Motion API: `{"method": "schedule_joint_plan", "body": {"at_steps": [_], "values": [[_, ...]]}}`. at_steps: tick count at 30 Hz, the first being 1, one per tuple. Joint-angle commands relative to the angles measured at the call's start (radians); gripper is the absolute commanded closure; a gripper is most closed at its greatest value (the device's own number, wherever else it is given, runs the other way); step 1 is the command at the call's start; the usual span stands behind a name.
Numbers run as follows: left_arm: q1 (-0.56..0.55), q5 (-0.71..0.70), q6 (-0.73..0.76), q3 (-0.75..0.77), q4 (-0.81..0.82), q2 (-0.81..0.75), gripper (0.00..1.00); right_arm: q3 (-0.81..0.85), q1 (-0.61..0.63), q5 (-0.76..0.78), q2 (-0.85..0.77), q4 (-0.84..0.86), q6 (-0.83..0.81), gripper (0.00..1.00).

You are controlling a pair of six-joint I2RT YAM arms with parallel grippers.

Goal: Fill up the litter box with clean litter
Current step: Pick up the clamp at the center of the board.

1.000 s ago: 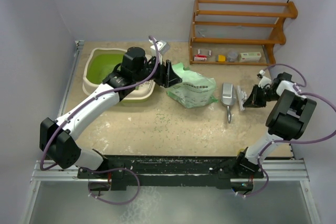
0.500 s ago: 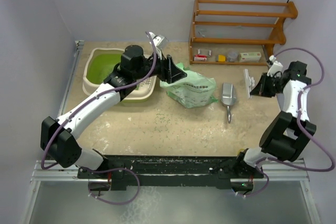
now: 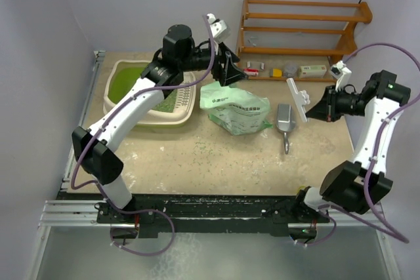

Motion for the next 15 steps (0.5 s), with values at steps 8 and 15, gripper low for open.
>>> {"method": "schedule_joint_plan", "body": {"at_steps": [8,15], "values": [[-0.002,0.242,0.342,0.263,-0.266,0.154,0.15,-0.062,0.148,-0.067,-0.287,-0.149,-0.112,1.00],[-0.003,0.372,0.281,0.312,-0.214,0.178,0.17,-0.076,0.192,-0.067,-0.284,-0.149,-0.112,1.00]]}}
